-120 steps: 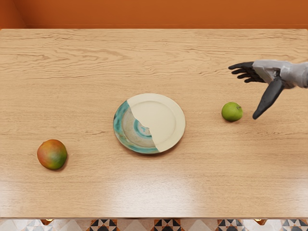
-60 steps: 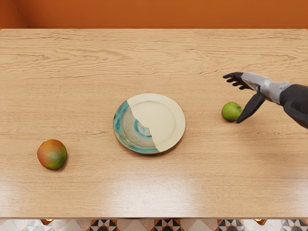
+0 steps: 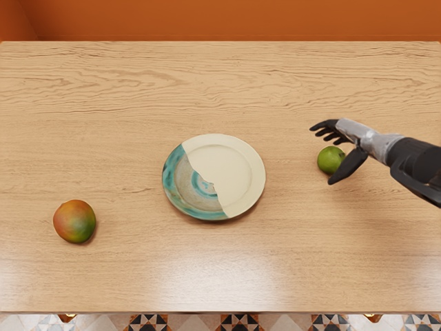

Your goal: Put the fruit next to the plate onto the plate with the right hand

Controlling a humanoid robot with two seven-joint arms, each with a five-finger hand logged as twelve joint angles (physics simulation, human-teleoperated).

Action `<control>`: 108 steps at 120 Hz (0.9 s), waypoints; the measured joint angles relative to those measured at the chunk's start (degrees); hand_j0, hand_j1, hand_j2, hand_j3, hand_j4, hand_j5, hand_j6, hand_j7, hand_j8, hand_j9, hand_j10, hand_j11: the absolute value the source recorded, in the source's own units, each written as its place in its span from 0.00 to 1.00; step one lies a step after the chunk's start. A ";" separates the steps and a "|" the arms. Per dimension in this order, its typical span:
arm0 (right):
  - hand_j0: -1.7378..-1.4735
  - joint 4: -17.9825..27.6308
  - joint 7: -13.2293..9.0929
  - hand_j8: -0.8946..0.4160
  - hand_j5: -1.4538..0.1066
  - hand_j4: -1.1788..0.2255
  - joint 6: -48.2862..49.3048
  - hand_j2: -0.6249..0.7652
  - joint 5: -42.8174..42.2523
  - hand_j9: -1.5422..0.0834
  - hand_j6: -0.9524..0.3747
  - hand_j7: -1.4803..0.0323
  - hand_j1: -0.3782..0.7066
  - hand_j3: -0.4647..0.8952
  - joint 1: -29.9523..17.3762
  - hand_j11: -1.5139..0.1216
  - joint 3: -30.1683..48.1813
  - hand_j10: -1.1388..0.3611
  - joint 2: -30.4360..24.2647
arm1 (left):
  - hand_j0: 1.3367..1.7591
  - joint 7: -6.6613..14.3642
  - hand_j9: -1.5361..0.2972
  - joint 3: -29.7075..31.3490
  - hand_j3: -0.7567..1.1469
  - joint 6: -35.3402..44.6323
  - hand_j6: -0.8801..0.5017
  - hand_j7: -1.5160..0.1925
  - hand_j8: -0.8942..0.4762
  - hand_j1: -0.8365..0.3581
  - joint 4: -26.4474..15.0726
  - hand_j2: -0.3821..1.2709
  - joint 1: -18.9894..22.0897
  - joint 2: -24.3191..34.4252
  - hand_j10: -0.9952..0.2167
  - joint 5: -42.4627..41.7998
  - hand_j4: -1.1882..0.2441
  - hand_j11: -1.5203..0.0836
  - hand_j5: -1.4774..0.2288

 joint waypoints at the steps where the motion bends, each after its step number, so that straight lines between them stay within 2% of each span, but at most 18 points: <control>1: 0.30 -0.04 0.01 0.50 0.73 0.67 -0.01 0.42 -0.03 0.76 0.53 0.77 0.29 0.34 -0.06 0.74 -0.02 0.60 0.00 | 0.76 0.00 0.67 0.00 0.40 0.00 0.47 0.71 0.48 0.76 0.00 0.26 0.00 0.00 0.63 0.00 0.67 0.76 0.69; 17: 0.30 -0.95 0.23 0.48 0.72 0.66 -0.06 0.42 -0.53 0.75 0.52 0.76 0.30 0.34 -0.76 0.73 -0.18 0.66 -0.02 | 0.76 0.00 0.67 0.00 0.40 0.00 0.47 0.71 0.48 0.76 0.00 0.26 0.00 0.00 0.63 0.00 0.67 0.76 0.69; 28: 0.30 -1.38 0.39 0.50 0.72 0.65 -0.20 0.42 -0.74 0.75 0.52 0.76 0.31 0.34 -1.08 0.72 -0.19 0.65 -0.02 | 0.76 0.00 0.67 -0.01 0.40 0.00 0.47 0.71 0.48 0.76 0.00 0.26 0.00 0.00 0.63 -0.02 0.67 0.76 0.69; 52: 0.30 -2.63 0.58 0.44 0.72 0.64 -0.97 0.42 -0.67 0.74 0.52 0.76 0.31 0.34 -1.08 0.72 0.27 0.59 0.83 | 0.76 0.00 0.67 -0.01 0.40 0.00 0.47 0.71 0.48 0.76 0.00 0.26 0.00 0.00 0.63 -0.01 0.67 0.76 0.69; 108: 0.30 -5.89 0.76 0.48 0.72 0.66 -0.27 0.42 0.18 0.75 0.52 0.76 0.30 0.34 0.06 0.73 0.35 0.59 0.99 | 0.76 0.00 0.67 0.00 0.40 0.00 0.47 0.71 0.48 0.76 0.00 0.26 0.00 0.00 0.63 0.00 0.67 0.76 0.69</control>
